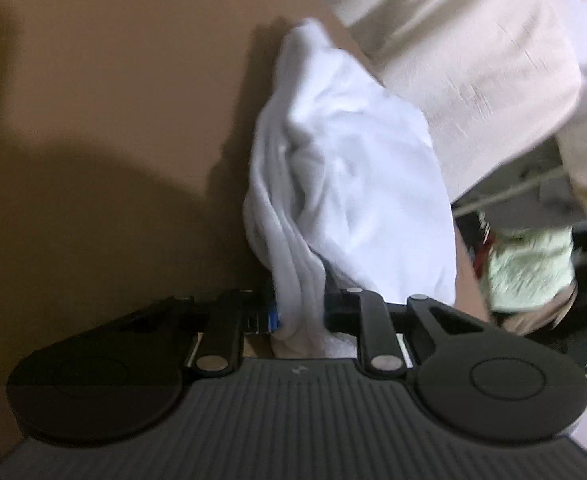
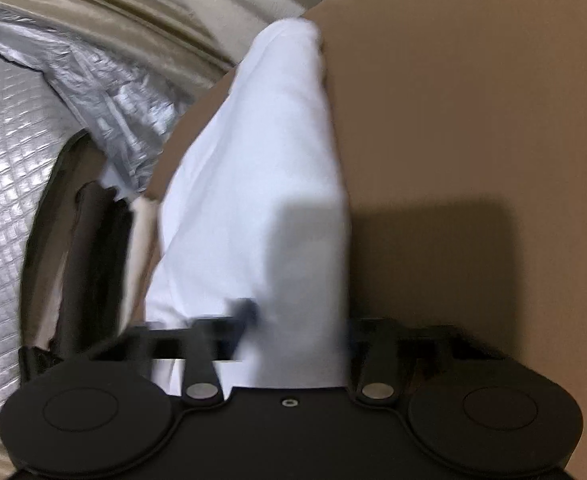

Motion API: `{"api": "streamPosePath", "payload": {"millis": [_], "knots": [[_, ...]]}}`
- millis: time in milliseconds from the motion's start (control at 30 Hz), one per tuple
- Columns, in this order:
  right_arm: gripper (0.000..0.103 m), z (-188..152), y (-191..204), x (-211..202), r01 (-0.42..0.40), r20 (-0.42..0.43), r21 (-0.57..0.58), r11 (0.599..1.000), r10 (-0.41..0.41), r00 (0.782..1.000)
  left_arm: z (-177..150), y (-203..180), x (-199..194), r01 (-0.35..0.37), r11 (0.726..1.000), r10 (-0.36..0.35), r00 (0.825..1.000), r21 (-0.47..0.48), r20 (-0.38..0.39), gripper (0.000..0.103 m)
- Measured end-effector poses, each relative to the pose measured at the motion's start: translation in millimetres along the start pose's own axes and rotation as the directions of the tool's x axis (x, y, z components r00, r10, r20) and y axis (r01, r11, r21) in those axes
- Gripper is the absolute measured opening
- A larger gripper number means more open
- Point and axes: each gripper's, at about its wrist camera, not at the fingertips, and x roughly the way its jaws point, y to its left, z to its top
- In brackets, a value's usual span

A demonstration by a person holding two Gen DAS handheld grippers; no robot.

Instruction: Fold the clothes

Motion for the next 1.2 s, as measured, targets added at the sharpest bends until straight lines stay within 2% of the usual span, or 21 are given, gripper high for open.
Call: {"api": "streamPosePath", "payload": {"millis": [100, 133, 200, 267, 333, 400, 433, 467, 500, 533, 567, 600, 667, 733, 767, 833, 900, 933, 1033, 1133, 1200], "knots": [[0.021, -4, 21, -6, 0.056, 0.045, -0.036, 0.998, -0.055, 0.997, 13, 1, -6, -0.003, 0.994, 0.000, 1.000, -0.109, -0.031, 0.013], [0.020, -5, 28, -10, 0.065, 0.025, -0.069, 0.996, -0.063, 0.998, 18, -6, -14, 0.008, 0.994, -0.010, 1.000, -0.106, -0.016, 0.013], [0.019, -7, 42, -26, -0.006, 0.034, -0.028, 1.000, 0.007, 0.999, 28, -25, -41, 0.042, 0.997, -0.039, 0.998, -0.058, 0.051, 0.013], [0.019, -9, 55, -45, -0.166, 0.012, 0.067, 0.984, 0.165, 0.986, 38, -37, -80, 0.086, 0.996, -0.085, 0.995, -0.021, 0.051, 0.013], [0.018, -21, 74, -60, -0.219, -0.060, 0.087, 0.972, 0.225, 0.973, 47, -49, -119, 0.130, 0.991, -0.130, 0.990, 0.016, 0.047, 0.015], [0.021, -42, 91, -64, -0.124, -0.205, 0.007, 0.992, 0.123, 0.971, 50, -47, -142, 0.136, 0.989, -0.135, 0.991, 0.062, -0.023, 0.023], [0.025, -55, 94, -63, -0.075, -0.223, -0.042, 0.996, 0.064, 0.973, 48, -40, -145, 0.094, 0.992, -0.092, 0.995, 0.089, -0.030, 0.035], [0.027, -66, 92, -60, -0.001, -0.219, -0.090, 0.996, -0.019, 0.976, 46, -33, -148, 0.049, 0.992, -0.045, 0.998, 0.117, -0.033, 0.039], [0.031, -77, 91, -56, 0.072, -0.211, -0.136, 0.988, -0.100, 0.972, 41, -23, -150, -0.047, 0.989, 0.049, 0.999, 0.140, -0.015, 0.039], [0.031, -82, 83, -55, 0.095, -0.208, -0.139, 0.986, -0.123, 0.970, 35, -13, -147, -0.149, 0.977, 0.155, 0.988, 0.155, -0.025, 0.039], [0.032, -87, 75, -54, 0.117, -0.205, -0.143, 0.983, -0.145, 0.968, 29, -4, -144, -0.249, 0.953, 0.259, 0.965, 0.170, -0.036, 0.039], [0.038, -91, 67, -52, 0.139, -0.202, -0.144, 0.980, -0.167, 0.965, 26, 7, -139, -0.295, 0.940, 0.308, 0.950, 0.169, -0.057, 0.039], [0.040, -76, 52, -60, 0.094, -0.181, -0.036, 0.995, -0.099, 0.979, 28, 24, -137, -0.226, 0.971, 0.234, 0.967, 0.078, -0.105, 0.039], [0.051, -59, 48, -70, 0.049, -0.135, 0.013, 0.999, -0.047, 0.990, 37, 27, -140, -0.127, 0.992, 0.127, 0.988, 0.007, -0.087, 0.041], [0.054, -54, 45, -76, 0.031, -0.116, 0.023, 0.999, -0.028, 0.993, 40, 24, -142, -0.102, 0.995, 0.102, 0.993, 0.008, -0.059, 0.043], [0.067, -44, 44, -79, 0.024, -0.039, -0.001, 1.000, -0.024, 0.999, 40, 16, -145, -0.108, 0.992, 0.109, 0.994, 0.060, -0.024, 0.054], [0.067, -33, 45, -74, 0.027, 0.015, -0.023, 0.999, -0.026, 1.000, 36, 10, -135, -0.129, 0.986, 0.134, 0.990, 0.103, -0.051, 0.055], [0.067, -26, 41, -71, 0.031, 0.036, -0.028, 0.999, -0.030, 0.999, 34, 12, -129, -0.111, 0.988, 0.120, 0.989, 0.106, -0.084, 0.055], [0.073, -4, 28, -43, 0.040, 0.028, 0.000, 0.999, -0.040, 0.999, 37, 26, -112, -0.052, 0.997, 0.063, 0.982, 0.063, -0.179, 0.056], [0.078, 16, 19, -15, 0.005, 0.036, 0.016, 1.000, -0.006, 0.999, 37, 37, -108, -0.044, 0.998, 0.050, 0.978, 0.034, -0.202, 0.061], [0.078, 26, 28, 2, 0.005, 0.089, -0.017, 1.000, -0.003, 0.996, 40, 43, -108, -0.044, 0.998, 0.051, 0.980, 0.040, -0.194, 0.061]]}}
